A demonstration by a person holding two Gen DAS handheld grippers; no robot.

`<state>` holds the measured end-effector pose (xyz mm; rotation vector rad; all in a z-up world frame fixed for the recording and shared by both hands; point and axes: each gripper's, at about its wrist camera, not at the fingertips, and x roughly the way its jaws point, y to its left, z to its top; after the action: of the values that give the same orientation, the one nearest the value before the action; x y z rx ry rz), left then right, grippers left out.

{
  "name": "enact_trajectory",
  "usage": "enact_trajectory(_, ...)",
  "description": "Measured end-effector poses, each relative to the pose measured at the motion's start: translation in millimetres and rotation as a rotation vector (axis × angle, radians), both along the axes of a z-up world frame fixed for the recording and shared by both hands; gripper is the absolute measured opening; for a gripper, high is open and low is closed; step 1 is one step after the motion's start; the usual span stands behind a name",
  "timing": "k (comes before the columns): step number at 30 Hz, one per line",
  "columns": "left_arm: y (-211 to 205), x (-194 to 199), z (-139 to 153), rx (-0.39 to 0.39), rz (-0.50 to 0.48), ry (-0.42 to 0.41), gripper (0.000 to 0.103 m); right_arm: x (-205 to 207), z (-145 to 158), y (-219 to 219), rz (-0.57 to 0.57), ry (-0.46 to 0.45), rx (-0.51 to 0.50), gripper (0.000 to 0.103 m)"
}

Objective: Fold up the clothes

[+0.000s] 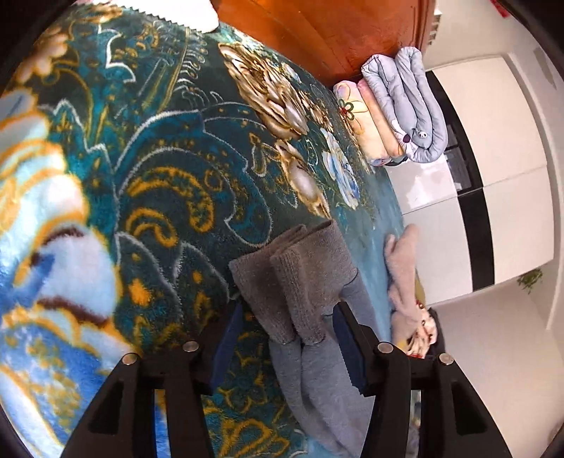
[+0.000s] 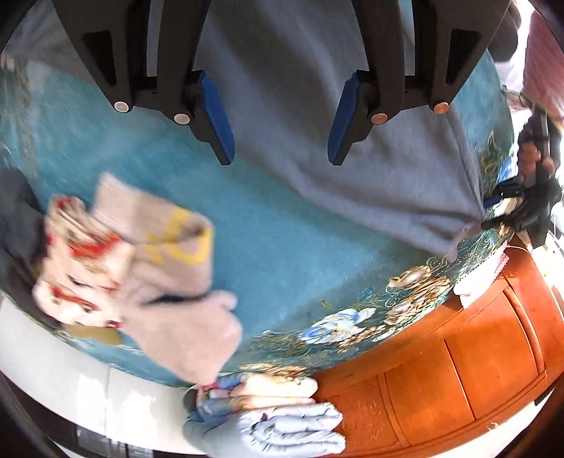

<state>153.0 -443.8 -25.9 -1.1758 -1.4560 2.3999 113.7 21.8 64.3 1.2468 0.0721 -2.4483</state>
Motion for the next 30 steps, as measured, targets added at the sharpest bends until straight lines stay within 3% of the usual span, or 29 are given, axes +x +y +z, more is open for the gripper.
enact_trajectory(1,3,-3,0,-0.008,-0.002,-0.006,0.054,10,3,11,-0.022,0.003,-0.004,0.056)
enact_trajectory(5,7,-16,-7,0.005,0.035,-0.055,0.019,40,11,58,-0.148,0.003,-0.049,0.056)
enact_trajectory(7,3,-18,-9,0.03,0.076,-0.072,0.016,50,15,84,-0.213,-0.005,-0.08,0.056)
enact_trajectory(15,-32,-23,37,-0.05,0.178,-0.017,0.014,93,29,152,-0.384,-0.012,-0.103,0.056)
enact_trajectory(19,-54,-14,47,-0.142,0.222,-0.034,0.014,107,27,166,-0.408,-0.029,-0.15,0.057)
enact_trajectory(25,-49,7,44,-0.192,0.209,-0.068,0.014,114,4,171,-0.403,-0.101,-0.22,0.057)
enact_trajectory(28,-40,12,57,-0.209,0.204,-0.055,0.014,112,-17,179,-0.408,-0.155,-0.185,0.056)
enact_trajectory(30,-30,13,73,-0.269,0.18,-0.034,0.014,112,-35,191,-0.45,-0.21,-0.223,0.056)
